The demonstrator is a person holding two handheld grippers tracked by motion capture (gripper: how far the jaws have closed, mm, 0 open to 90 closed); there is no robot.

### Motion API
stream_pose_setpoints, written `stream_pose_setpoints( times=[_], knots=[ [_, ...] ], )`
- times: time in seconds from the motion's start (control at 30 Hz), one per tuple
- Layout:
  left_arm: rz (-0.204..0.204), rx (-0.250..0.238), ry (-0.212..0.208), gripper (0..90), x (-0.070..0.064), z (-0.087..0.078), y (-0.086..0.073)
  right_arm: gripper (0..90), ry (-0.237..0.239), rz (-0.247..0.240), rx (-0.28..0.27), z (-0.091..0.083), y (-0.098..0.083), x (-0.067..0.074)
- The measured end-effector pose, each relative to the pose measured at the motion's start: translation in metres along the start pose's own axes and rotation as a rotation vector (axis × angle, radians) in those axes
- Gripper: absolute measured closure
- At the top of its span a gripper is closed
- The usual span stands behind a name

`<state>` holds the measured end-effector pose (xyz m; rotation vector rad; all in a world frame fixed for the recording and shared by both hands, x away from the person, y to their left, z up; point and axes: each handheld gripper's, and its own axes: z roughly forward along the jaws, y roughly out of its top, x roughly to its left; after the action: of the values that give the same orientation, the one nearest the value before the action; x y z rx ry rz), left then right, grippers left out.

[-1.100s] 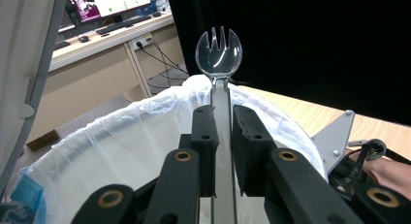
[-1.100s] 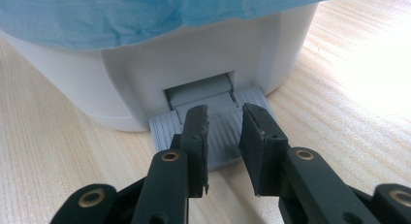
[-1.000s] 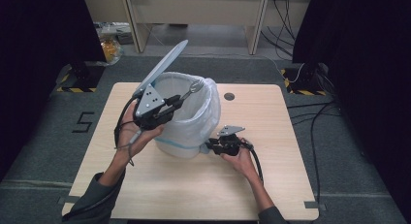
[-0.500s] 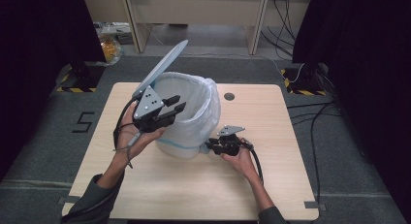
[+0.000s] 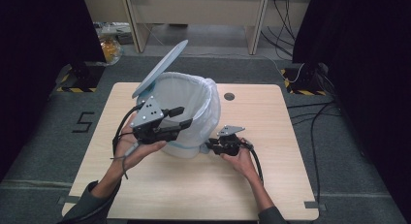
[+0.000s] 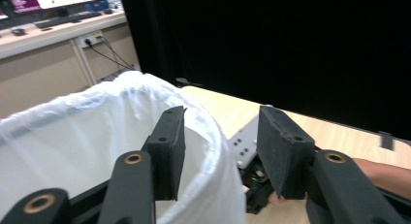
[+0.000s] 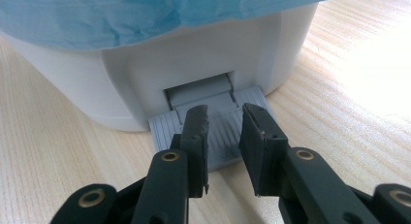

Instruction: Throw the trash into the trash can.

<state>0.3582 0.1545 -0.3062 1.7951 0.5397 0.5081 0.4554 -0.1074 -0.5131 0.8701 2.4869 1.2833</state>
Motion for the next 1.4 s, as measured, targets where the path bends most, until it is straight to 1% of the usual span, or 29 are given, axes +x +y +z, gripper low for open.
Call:
stream_pose_setpoints(
  times=[0.07,0.1,0.17,0.3,0.47,0.7,0.77,0.8,0.93,1.0,1.13,1.3,1.4],
  knots=[
    [-0.008,-0.001,-0.026,50.1,-0.003,-0.001,-0.002,71.8,0.000,-0.003,0.000,0.000,0.000,0.000],
    [-0.013,0.001,-0.031,49.2,-0.004,-0.001,-0.003,71.8,0.001,0.002,0.000,0.000,0.000,0.000],
    [-0.009,0.011,-0.043,47.3,-0.008,-0.002,-0.007,71.8,0.001,0.002,0.000,0.000,0.000,0.000],
    [-0.016,0.030,-0.084,43.4,-0.017,-0.002,-0.019,71.8,0.002,0.001,0.000,0.000,0.000,0.000],
    [-0.008,0.062,-0.112,42.4,-0.025,-0.002,-0.030,71.8,0.001,0.000,-0.001,0.000,0.000,0.000],
    [-0.017,0.083,-0.139,41.1,-0.026,0.000,-0.043,71.8,0.001,0.000,-0.001,0.000,0.000,0.000],
    [-0.004,0.086,-0.142,40.0,-0.028,0.000,-0.047,71.8,0.001,0.000,-0.001,0.000,0.000,0.000],
    [0.002,0.079,-0.155,40.0,-0.030,-0.001,-0.050,71.8,0.001,0.000,-0.001,0.000,0.000,0.000],
    [0.010,0.089,-0.181,40.0,-0.036,-0.004,-0.057,71.8,0.000,-0.001,0.000,0.000,0.000,0.000],
    [0.006,0.101,-0.191,39.8,-0.040,-0.004,-0.064,71.8,0.000,-0.003,0.000,0.000,0.000,0.000],
    [-0.007,0.116,-0.214,39.5,-0.042,-0.003,-0.080,71.8,-0.001,-0.003,0.000,0.000,0.000,0.000],
    [-0.018,0.138,-0.229,39.5,-0.045,0.000,-0.102,71.8,0.000,-0.003,0.000,0.000,0.000,0.000],
    [-0.022,0.149,-0.235,39.5,-0.046,0.001,-0.111,71.8,-0.001,-0.002,0.000,0.000,0.000,0.000]
  ],
)
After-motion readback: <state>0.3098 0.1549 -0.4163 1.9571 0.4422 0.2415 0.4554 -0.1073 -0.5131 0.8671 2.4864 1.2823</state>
